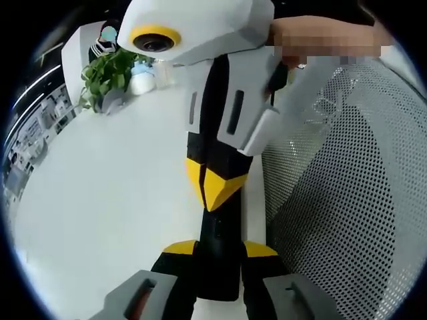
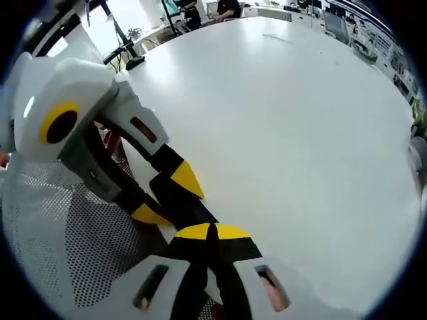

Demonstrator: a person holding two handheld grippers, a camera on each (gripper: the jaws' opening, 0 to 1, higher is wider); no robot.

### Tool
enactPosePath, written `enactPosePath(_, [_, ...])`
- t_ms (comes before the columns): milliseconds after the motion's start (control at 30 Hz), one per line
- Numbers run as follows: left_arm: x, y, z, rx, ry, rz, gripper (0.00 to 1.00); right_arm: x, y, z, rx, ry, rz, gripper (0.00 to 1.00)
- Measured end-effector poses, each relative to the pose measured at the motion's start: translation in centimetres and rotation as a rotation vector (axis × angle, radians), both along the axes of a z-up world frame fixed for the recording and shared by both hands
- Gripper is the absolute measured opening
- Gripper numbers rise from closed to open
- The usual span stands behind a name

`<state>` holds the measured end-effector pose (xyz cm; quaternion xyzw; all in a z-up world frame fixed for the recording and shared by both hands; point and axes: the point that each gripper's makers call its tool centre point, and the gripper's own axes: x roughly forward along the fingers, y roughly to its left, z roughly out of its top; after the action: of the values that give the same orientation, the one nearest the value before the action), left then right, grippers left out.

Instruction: Press the specified remote control buttons in sequence, fully releasing each button before pressing the next.

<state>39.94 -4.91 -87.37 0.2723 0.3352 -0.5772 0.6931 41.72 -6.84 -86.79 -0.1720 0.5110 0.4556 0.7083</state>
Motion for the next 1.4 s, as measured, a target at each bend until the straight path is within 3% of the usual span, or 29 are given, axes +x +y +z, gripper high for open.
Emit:
enactPosePath(267, [0.0, 0.0, 0.0, 0.0, 0.0, 0.001, 0.25, -0.8, 0.3, 0.3, 0.022, 0.026, 0.022, 0.0])
enactPosePath(1400, [0.0, 0.0, 0.0, 0.0, -0.001, -0.003, 0.25, -1.3, 0.2, 0.2, -0.04, -0.074, 0.164, 0.0])
